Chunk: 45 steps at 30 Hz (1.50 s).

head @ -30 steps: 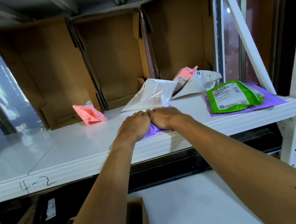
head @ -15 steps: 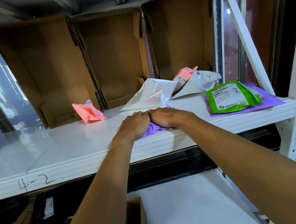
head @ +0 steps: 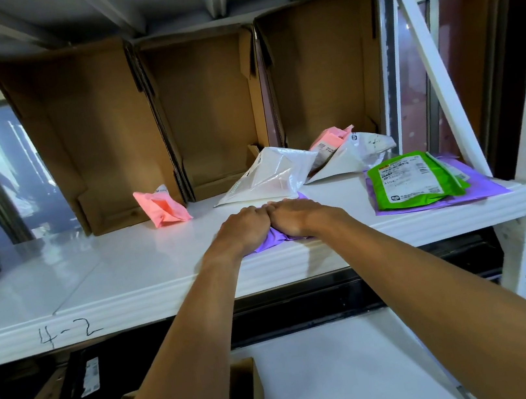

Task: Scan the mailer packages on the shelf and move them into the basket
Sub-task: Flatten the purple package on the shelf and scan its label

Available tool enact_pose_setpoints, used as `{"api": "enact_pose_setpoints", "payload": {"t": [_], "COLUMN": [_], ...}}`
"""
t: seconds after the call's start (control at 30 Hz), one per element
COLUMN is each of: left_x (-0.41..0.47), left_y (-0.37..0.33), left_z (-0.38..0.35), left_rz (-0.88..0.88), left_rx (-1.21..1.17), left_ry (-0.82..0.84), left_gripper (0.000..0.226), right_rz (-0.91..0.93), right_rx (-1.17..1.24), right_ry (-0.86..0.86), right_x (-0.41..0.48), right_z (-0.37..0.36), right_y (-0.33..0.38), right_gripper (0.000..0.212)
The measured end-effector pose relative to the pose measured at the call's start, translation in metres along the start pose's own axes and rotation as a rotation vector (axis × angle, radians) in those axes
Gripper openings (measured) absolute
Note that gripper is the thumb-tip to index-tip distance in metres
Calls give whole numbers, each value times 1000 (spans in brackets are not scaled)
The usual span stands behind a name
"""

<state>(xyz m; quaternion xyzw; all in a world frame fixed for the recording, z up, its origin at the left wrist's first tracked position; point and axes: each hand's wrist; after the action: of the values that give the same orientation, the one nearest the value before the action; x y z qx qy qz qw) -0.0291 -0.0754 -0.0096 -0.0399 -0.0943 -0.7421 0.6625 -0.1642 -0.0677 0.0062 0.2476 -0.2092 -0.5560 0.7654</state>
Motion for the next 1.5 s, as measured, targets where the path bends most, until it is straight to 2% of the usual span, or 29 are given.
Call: {"api": "enact_pose_setpoints", "payload": {"t": [0.33, 0.57, 0.87, 1.17, 1.3, 1.37, 1.5], "left_x": [-7, -8, -15, -19, -18, -21, -22], "left_y": [-4, -3, -5, -5, -5, -5, 0], "left_z": [3, 5, 10, 11, 11, 12, 10], "left_rz": [15, -39, -74, -68, -24, -6, 37], "left_rx": [-6, 80, 145, 101, 57, 37, -99], "left_ry": [-40, -46, -47, -61, -91, -116, -139], "left_gripper": [41, 40, 39, 39, 37, 37, 31], "right_rz": [30, 68, 66, 46, 37, 66, 57], "right_rx": [-79, -128, -110, -54, 51, 148, 496], "right_ry": [21, 32, 38, 3, -76, -169, -349], "right_x": [-7, -13, -20, -17, -14, -16, -23], "right_z": [2, 4, 6, 2, 3, 6, 15], "right_y": [3, 6, 9, 8, 7, 6, -4], "right_gripper": [52, 50, 50, 50, 50, 47, 42]}}
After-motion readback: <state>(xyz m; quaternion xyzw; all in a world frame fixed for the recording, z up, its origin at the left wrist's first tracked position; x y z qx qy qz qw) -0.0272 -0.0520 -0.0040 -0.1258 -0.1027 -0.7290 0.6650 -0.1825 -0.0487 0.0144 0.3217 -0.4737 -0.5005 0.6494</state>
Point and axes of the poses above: each hand's wrist, its own x-axis towards the middle knuckle, its own z-axis out of the back of the hand, y = z × x, and after that the axes turned 15 degrees about x, right-handed
